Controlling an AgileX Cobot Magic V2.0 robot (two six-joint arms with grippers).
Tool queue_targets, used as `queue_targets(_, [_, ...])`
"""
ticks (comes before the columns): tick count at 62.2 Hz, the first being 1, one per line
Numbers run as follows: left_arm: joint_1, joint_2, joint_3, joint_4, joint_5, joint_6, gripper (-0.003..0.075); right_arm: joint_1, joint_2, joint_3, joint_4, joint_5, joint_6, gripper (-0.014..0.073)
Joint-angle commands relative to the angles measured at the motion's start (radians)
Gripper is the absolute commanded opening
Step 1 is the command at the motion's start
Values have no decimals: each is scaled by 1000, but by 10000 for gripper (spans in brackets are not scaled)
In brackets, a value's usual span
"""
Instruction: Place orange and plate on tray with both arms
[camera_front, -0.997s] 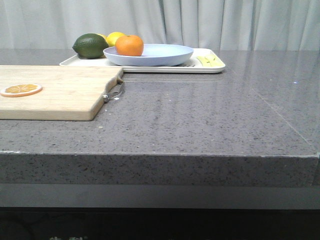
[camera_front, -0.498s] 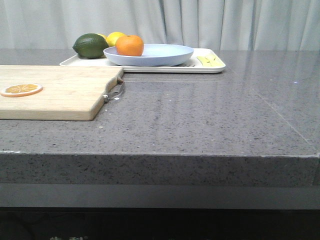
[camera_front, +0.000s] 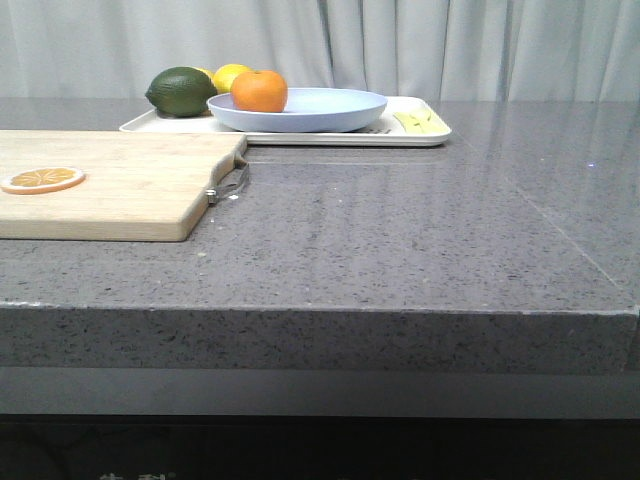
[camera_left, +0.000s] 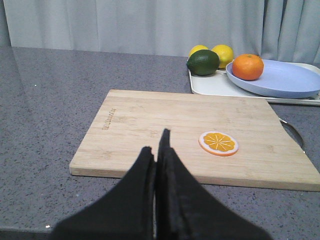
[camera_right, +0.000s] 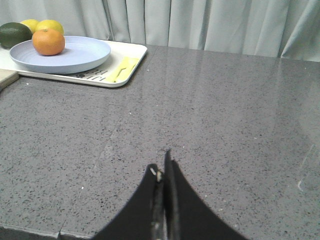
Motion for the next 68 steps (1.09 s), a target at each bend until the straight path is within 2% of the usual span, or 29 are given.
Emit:
queue_targets(1, [1, 12, -25, -4, -85, -8, -18, -3, 14, -26, -1, -79, -11, -60])
queue_targets(11, [1, 12, -11, -37, -106, -8, -18, -3, 14, -26, -1, -79, -11, -60])
queue_targets(22, [1, 10, 114, -80, -291, -8, -18, -3, 14, -26, -1, -79, -11, -60])
queue_targets(32, [1, -36, 245, -116, -383, -8, -18, -3, 14, -26, -1, -79, -11, -60])
queue_targets(53, [1, -51, 400, -134, -484, -8, -18, -3, 14, -26, -1, -78, -11, -60])
queue_targets(68, [1, -49, 398, -134, -451, -8, -18, -3, 14, -26, -1, -78, -11, -60])
